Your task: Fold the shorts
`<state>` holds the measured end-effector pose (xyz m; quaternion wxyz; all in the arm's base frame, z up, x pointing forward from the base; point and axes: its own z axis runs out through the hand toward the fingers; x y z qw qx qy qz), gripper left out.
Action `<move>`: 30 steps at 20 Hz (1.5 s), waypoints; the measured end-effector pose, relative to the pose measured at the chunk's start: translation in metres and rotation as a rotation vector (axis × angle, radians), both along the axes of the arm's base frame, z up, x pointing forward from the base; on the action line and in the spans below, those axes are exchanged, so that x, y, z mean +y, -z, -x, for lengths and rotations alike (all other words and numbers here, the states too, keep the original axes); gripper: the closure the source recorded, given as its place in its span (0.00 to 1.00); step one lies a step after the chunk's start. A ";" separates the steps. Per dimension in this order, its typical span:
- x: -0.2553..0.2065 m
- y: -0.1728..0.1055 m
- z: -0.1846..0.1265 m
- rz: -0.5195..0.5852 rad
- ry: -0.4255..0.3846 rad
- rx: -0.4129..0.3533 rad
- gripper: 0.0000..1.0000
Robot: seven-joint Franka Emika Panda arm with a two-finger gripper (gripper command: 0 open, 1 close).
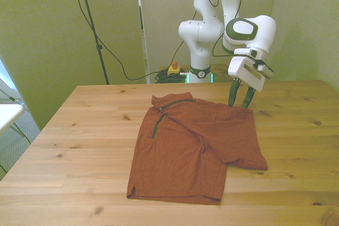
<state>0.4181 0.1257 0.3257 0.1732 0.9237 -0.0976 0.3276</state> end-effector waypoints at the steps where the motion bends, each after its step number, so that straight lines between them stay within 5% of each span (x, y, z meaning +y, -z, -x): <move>1: 0.001 0.000 -0.003 -0.003 0.000 -0.001 0.00; 9: 0.012 0.003 -0.020 0.002 -0.001 -0.015 0.00; 10: 0.012 0.003 -0.022 0.002 0.002 -0.014 1.00; 30: 0.016 0.016 -0.028 -0.021 0.010 -0.005 1.00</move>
